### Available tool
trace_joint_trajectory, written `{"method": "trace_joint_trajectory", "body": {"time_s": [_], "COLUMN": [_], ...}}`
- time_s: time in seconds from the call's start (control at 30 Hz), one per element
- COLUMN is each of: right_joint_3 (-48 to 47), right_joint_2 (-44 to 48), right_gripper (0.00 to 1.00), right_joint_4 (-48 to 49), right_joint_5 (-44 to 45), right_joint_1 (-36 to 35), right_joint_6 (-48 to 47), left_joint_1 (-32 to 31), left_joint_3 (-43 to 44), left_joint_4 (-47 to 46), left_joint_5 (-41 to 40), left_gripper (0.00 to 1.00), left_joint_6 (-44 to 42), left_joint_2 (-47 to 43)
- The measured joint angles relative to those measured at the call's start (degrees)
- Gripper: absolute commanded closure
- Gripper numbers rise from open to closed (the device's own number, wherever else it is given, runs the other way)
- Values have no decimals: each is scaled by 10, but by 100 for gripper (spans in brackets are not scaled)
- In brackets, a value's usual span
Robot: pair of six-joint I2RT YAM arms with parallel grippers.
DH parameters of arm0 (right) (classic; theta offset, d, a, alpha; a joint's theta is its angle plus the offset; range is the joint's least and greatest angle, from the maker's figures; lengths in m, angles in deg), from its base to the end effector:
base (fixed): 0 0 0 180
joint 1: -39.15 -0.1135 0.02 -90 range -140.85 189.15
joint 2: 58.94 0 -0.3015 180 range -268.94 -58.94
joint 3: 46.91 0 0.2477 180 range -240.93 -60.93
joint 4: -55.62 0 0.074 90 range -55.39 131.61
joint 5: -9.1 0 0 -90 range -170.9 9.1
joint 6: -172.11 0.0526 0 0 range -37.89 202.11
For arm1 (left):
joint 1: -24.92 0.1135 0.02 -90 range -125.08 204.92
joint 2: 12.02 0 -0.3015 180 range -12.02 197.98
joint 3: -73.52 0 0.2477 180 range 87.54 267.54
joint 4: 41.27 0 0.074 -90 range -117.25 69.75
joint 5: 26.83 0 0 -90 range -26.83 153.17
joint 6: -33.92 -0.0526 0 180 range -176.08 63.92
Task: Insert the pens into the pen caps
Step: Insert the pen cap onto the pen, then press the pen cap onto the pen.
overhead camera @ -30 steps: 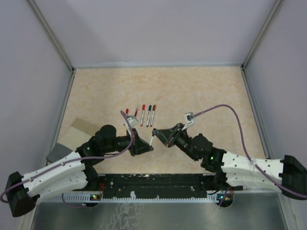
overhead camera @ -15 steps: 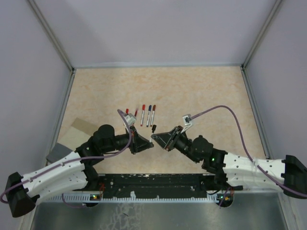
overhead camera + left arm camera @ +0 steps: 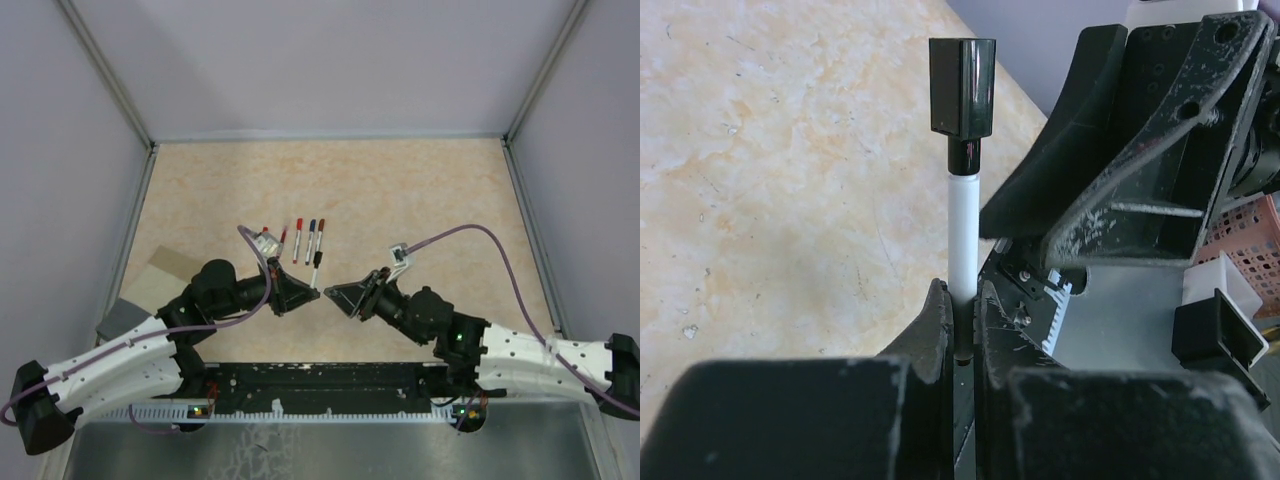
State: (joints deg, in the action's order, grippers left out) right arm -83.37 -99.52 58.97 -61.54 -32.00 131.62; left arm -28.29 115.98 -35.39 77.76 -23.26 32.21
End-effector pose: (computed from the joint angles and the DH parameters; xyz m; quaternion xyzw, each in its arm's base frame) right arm 0.0687 0.1474 0.2902 -0.0157 0.7114 0.5423 0.4467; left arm 0.0944 -0.1484 0.2995 0.2144 0.7200 -0.5154 0.4123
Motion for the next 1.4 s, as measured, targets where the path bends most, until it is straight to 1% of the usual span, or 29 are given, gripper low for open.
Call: {"method": "trace_joint_trajectory", "body": {"time_s": [0.17,0.3,0.43,0.57,0.9,1.0,1.1,1.23,1.4], "right_joint_3": [-20,-76,-141,-183,-217,-220,-223,-226,-226], "right_joint_2": [48,37,-1,-44,-124,-134,-140,-143,-144], "right_gripper": [50,44,44,44,47,50,59,75,97], "right_joint_4": [-85,-126,-140,-140,-142,-142,-148,-153,-163], "right_joint_5": [52,67,57,27,-43,-58,-69,-73,-70], "right_joint_1": [0,11,47,92,103,103,104,104,106], "right_joint_6": [-12,-36,-56,-66,-71,-69,-68,-64,-61], "left_joint_1": [0,0,0,0,0,0,0,0,0], "left_joint_3": [0,0,0,0,0,0,0,0,0], "left_joint_4": [0,-3,-9,-9,-9,-9,-9,-9,-8], "left_joint_5": [-1,-1,0,0,1,3,6,7,9], "left_gripper": [100,100,100,100,100,100,100,100,100], "left_joint_6": [0,0,0,0,0,0,0,0,0], "left_joint_2": [-2,-2,-2,-1,1,3,4,4,4]}}
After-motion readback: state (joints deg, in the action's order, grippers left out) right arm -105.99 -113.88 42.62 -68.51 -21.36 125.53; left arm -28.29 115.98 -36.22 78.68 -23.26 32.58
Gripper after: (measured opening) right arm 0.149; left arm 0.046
